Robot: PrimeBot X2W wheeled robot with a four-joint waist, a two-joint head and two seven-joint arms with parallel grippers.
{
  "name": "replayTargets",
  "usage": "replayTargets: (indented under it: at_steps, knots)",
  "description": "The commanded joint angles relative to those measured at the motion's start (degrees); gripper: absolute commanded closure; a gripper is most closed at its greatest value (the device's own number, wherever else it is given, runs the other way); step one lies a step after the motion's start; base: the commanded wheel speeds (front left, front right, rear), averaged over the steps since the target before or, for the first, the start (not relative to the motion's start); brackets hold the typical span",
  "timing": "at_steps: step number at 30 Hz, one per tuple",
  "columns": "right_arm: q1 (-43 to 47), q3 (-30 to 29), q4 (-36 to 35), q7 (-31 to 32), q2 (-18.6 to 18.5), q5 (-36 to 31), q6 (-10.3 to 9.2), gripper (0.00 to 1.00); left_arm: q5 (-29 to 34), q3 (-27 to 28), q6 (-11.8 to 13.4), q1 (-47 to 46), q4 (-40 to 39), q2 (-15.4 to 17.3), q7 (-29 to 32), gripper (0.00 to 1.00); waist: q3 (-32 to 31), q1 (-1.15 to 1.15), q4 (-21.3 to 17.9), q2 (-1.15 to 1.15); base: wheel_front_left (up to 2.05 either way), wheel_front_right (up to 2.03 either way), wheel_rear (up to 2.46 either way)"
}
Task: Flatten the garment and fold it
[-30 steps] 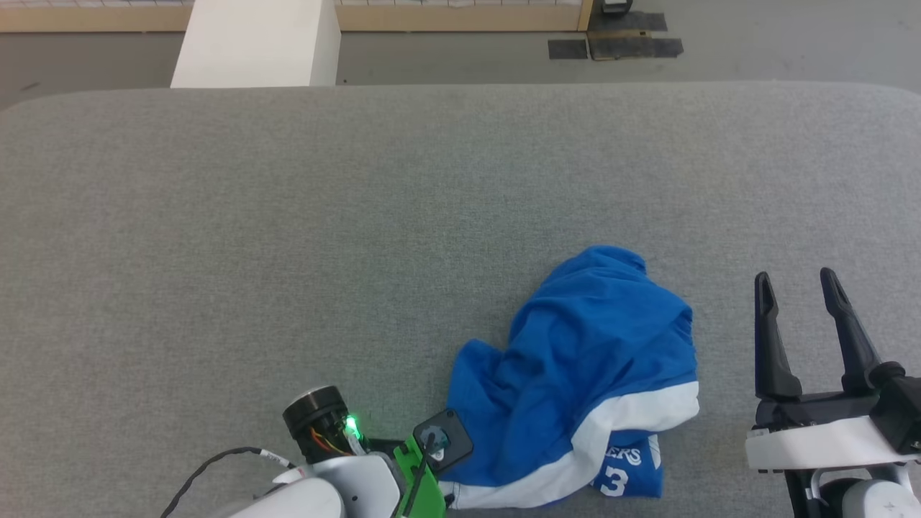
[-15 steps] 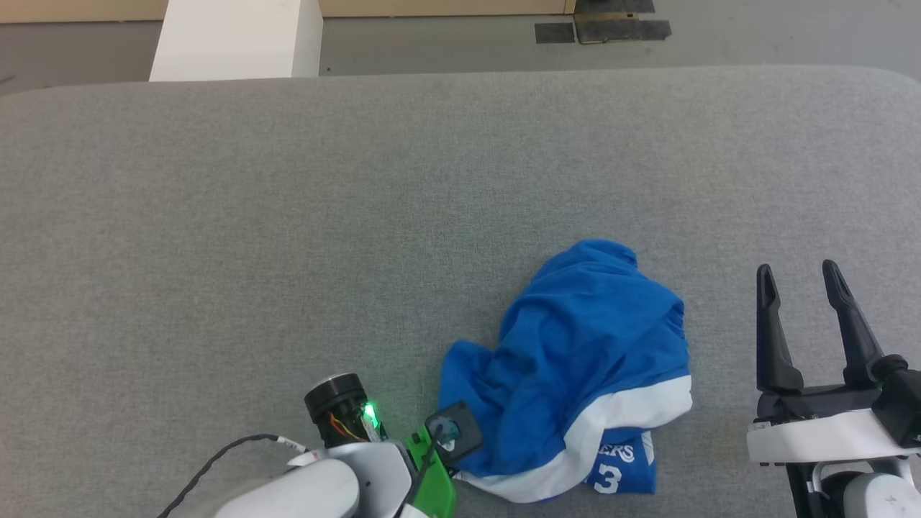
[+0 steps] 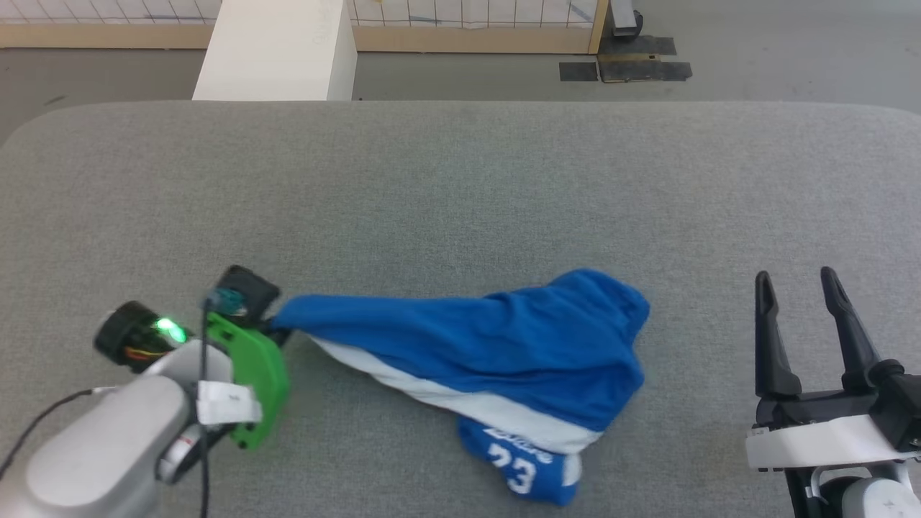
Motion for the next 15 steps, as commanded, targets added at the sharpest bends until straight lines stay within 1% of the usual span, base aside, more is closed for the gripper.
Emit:
replayTargets:
  at_steps: [1, 3, 5, 7, 8, 9, 12, 15]
  knots:
    - [0.34, 0.34, 0.19, -0.33, 0.0, -0.4, -0.09, 0.0, -0.43, 0.5, 0.59, 0.45, 1.77, 0.85, -0.26, 1.0, 0.11, 0.0, -0.2, 0.0, 0.0, 0.0, 0.0]
    - [0.23, 0.56, 0.3, -0.33, 0.0, -0.51, -0.09, 0.0, -2.31, 1.82, 1.08, 1.12, 4.5, 0.97, -1.05, 1.0, 0.26, 0.0, -0.46, 0.0, 0.0, 0.0, 0.0]
    - [0.24, 0.7, 0.49, -0.33, 0.0, -0.59, -0.09, 0.0, -2.85, 1.86, 1.08, 1.83, 7.36, 1.16, -1.21, 1.0, 0.35, 0.0, -0.87, 0.0, 0.0, 0.0, 0.0]
    - [0.35, 0.86, 0.75, -0.33, 0.0, -0.63, -0.09, 0.0, -3.41, 1.86, 0.88, 2.64, 9.7, 0.61, -2.11, 1.0, 0.17, 0.0, -1.3, 0.0, 0.0, 0.0, 0.0]
    - [0.5, 0.88, 0.91, -0.33, 0.0, -0.64, -0.09, 0.0, -3.56, 1.92, 0.89, 3.01, 10.53, 0.05, -3.04, 0.71, -0.12, 0.0, -1.38, 0.0, 0.0, 0.0, 0.0]
    - [0.83, 0.66, 1.1, -0.33, 0.0, -0.62, -0.09, 0.0, -3.41, 1.99, 1.09, 3.28, 10.94, -0.7, -4.43, 0.0, -0.66, 0.0, -1.21, 0.0, 0.0, 0.0, 0.0]
    - [2.06, 0.18, 1.67, -0.33, 0.0, -0.63, -0.09, 0.0, -2.47, 1.78, 1.45, 4.27, 11.28, -2.23, -8.17, 0.0, -2.75, 0.0, -0.43, 0.0, 0.0, 0.0, 0.0]
    - [2.61, -0.43, 1.46, -0.33, 0.0, -1.09, -0.09, 0.0, -1.72, 2.56, 2.99, 5.68, 9.73, -3.43, -13.39, 0.0, -5.13, 0.0, 0.84, 0.0, 0.0, 0.0, 0.0]
